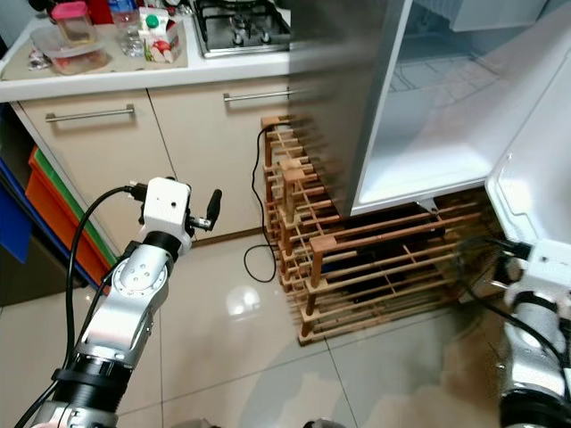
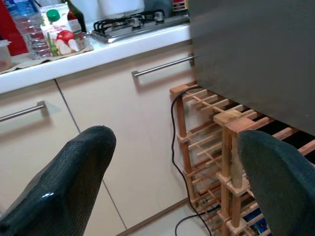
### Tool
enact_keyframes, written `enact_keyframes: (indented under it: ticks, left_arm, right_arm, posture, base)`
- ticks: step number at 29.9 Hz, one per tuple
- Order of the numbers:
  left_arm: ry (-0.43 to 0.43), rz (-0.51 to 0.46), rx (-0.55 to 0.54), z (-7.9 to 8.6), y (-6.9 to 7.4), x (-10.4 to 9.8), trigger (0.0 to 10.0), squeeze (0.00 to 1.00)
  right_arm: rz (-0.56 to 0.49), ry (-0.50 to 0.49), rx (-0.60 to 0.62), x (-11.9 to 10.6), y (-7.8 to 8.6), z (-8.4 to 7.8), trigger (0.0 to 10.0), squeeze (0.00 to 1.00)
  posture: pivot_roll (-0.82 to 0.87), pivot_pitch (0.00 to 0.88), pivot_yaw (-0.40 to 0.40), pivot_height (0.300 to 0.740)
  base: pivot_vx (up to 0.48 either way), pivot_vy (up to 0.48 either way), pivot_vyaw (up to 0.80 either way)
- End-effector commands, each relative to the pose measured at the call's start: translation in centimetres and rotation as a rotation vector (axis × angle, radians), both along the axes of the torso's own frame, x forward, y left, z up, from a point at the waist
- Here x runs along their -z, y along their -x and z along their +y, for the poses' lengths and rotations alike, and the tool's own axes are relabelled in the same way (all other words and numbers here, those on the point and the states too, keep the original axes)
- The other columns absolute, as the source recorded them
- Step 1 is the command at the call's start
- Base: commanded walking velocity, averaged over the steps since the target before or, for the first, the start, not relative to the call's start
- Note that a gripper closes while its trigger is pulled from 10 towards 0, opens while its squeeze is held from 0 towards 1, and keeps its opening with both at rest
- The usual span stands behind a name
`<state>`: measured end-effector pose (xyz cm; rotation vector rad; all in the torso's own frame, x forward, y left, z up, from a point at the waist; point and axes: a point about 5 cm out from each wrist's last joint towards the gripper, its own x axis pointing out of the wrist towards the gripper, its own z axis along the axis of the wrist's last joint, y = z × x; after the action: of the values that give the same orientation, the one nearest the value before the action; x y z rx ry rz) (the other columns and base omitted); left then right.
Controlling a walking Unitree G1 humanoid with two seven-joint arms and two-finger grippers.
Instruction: Restocking fridge
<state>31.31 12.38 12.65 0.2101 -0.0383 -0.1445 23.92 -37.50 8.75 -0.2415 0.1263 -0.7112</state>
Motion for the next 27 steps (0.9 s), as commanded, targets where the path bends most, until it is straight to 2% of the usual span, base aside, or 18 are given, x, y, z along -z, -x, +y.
enact_keyframes:
  ticks: [1, 3, 4, 6, 10, 11, 13, 14, 17, 20, 21, 22, 24, 27]
  left_arm:
    - [0.002, 0.007, 0.01, 0.0, 0.1, 0.1, 10.0, 0.0]
    - [0.001, 0.007, 0.01, 0.1, 0.0, 0.1, 10.0, 0.0]
    - [-0.001, 0.006, 0.009, 0.1, -0.1, 0.1, 10.0, 0.0]
    - [-0.002, 0.003, 0.008, 0.1, -0.1, 0.0, 10.0, 0.0]
    - [-0.003, 0.0, 0.006, 0.2, -0.2, -0.1, 10.0, 0.0]
    - [-0.003, 0.0, 0.006, 0.2, -0.2, -0.1, 10.0, 0.0]
    - [-0.004, -0.004, 0.004, 0.1, -0.3, -0.1, 10.0, 0.0]
    - [-0.004, -0.004, 0.004, 0.1, -0.3, -0.1, 10.0, 0.0]
    - [-0.006, -0.006, 0.003, 0.1, -0.4, -0.1, 10.0, 0.0]
    - [-0.006, -0.008, -0.003, 0.2, -0.5, -0.1, 10.0, 0.0]
    - [-0.006, -0.008, -0.003, 0.2, -0.5, -0.1, 10.0, 0.0]
    - [-0.005, -0.009, -0.006, 0.2, -0.6, -0.2, 10.0, 0.0]
    - [-0.005, -0.01, -0.007, 0.2, -0.6, -0.1, 10.0, 0.0]
    - [-0.005, -0.011, -0.006, 0.2, -0.7, -0.2, 10.0, 0.0]
  right_arm:
    - [-0.03, 0.008, 0.03, -0.7, 0.1, -0.8, 10.0, 0.0]
    - [-0.044, 0.012, 0.019, -1.0, -0.2, -0.6, 10.0, 0.0]
    - [-0.076, 0.021, -0.043, -1.6, -1.2, 0.3, 10.0, 0.0]
    - [-0.106, 0.02, -0.118, -2.0, -2.2, 1.8, 10.0, 0.0]
    - [-0.168, -0.009, -0.276, -2.5, -4.2, 5.9, 10.0, 0.0]
    - [-0.168, -0.009, -0.276, -2.5, -4.2, 5.9, 10.0, 0.0]
    - [-0.213, -0.041, -0.409, -3.0, -5.3, 9.2, 10.0, 0.0]
    - [-0.213, -0.041, -0.409, -3.0, -5.3, 9.2, 10.0, 0.0]
    - [-0.225, -0.08, -0.477, -2.9, -5.6, 10.7, 10.0, 0.0]
    - [-0.221, -0.165, -0.644, -2.2, -5.5, 13.8, 10.0, 0.0]
    - [-0.221, -0.165, -0.644, -2.2, -5.5, 13.8, 10.0, 0.0]
    - [-0.21, -0.195, -0.745, -2.0, -5.2, 15.7, 10.0, 0.0]
    - [-0.193, -0.215, -0.825, -1.9, -5.0, 17.2, 10.0, 0.0]
    - [-0.193, -0.201, -0.819, -2.0, -5.0, 17.3, 10.0, 0.0]
  posture:
    - [-0.05, 0.058, 0.025, 0.74]
    - [-0.05, 0.058, 0.025, 0.74]
    - [-0.04, 0.055, 0.024, 0.74]
    - [-0.04, 0.055, 0.024, 0.74]
    - [-0.04, 0.045, 0.019, 0.74]
    - [-0.04, 0.045, 0.019, 0.74]
    - [-0.04, 0.038, 0.015, 0.74]
    - [-0.04, 0.038, 0.015, 0.74]
    - [-0.03, 0.03, 0.008, 0.74]
    - [-0.03, 0.026, 0.006, 0.74]
    - [-0.03, 0.026, 0.006, 0.74]
    - [-0.03, 0.024, 0.007, 0.74]
    - [-0.03, 0.023, 0.007, 0.74]
    - [-0.03, 0.022, 0.007, 0.74]
  base:
    - [0.0, 0.0, 0.0]
    - [0.0, 0.0, 0.0]
    - [0.0, 0.0, 0.0]
    - [0.0, 0.0, 0.0]
    - [0.0, 0.0, 0.0]
    - [0.0, 0.0, 0.0]
    - [0.0, 0.0, 0.0]
    - [0.0, 0.0, 0.0]
    - [0.0, 0.0, 0.0]
    - [0.0, 0.0, 0.0]
    - [0.0, 0.0, 0.0]
    - [0.0, 0.0, 0.0]
    - [0.0, 0.0, 0.0]
    - [0.0, 0.0, 0.0]
